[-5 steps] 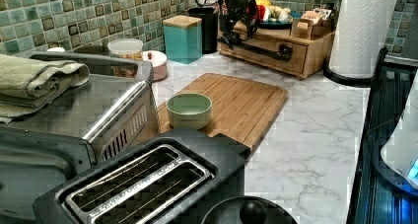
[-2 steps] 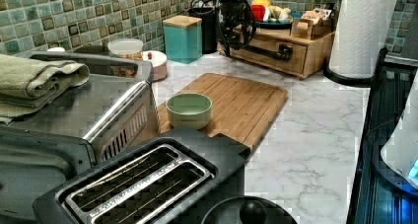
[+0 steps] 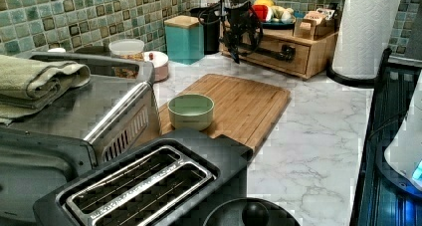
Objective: Open the drawer.
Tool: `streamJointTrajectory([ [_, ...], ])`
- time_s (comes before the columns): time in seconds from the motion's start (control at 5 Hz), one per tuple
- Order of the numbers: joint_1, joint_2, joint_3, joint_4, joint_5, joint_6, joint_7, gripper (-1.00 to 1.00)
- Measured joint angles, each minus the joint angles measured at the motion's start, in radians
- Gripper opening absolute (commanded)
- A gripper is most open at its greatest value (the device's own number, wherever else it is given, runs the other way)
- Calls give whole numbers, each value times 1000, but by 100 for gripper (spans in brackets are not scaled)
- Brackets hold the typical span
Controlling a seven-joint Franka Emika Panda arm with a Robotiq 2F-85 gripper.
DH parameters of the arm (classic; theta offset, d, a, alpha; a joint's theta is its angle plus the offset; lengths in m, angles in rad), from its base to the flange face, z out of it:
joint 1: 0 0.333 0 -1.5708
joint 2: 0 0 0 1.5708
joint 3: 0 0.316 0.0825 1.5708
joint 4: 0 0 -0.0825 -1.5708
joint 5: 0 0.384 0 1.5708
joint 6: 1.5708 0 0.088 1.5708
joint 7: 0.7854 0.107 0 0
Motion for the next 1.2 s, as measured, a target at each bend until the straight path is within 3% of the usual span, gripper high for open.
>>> streamJointTrajectory([
  [0.6, 11, 25, -1, -57, 13, 58, 4, 100],
  [1.0, 8, -38, 43, -104, 116, 54, 6, 100],
  [1.2, 42, -74, 52, -140, 121, 54, 49, 100],
])
